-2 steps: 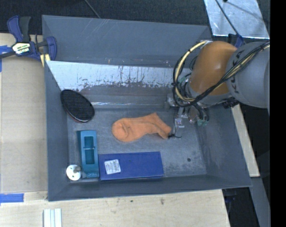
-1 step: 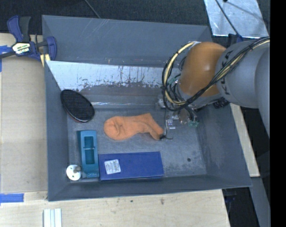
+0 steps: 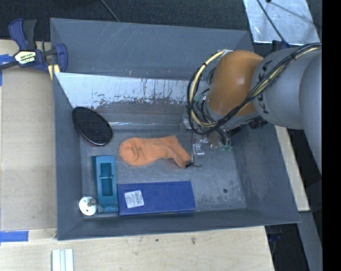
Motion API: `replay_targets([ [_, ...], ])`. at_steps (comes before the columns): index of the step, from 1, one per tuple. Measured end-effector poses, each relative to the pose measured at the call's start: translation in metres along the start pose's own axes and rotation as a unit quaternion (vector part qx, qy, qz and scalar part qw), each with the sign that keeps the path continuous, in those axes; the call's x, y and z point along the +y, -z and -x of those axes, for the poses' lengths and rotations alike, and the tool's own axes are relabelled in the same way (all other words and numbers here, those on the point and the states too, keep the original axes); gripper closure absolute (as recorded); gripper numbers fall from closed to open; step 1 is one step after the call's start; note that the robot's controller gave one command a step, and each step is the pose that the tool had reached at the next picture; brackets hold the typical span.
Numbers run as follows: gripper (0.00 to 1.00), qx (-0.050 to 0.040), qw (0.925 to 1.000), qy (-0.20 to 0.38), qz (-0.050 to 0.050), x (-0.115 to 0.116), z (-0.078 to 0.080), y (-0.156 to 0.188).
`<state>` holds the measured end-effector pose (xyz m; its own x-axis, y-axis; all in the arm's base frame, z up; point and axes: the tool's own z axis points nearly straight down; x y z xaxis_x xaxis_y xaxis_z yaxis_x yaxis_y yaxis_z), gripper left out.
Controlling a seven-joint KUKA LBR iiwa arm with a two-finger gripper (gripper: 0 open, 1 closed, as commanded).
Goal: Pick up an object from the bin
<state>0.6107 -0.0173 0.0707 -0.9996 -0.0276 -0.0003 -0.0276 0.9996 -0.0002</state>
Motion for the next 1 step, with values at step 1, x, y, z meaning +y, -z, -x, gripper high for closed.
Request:
replay_targets([
  [1, 0.0, -0.0025, 0.9998, 0.019, 0.0, 0.0043, 0.0053, -0.0001],
])
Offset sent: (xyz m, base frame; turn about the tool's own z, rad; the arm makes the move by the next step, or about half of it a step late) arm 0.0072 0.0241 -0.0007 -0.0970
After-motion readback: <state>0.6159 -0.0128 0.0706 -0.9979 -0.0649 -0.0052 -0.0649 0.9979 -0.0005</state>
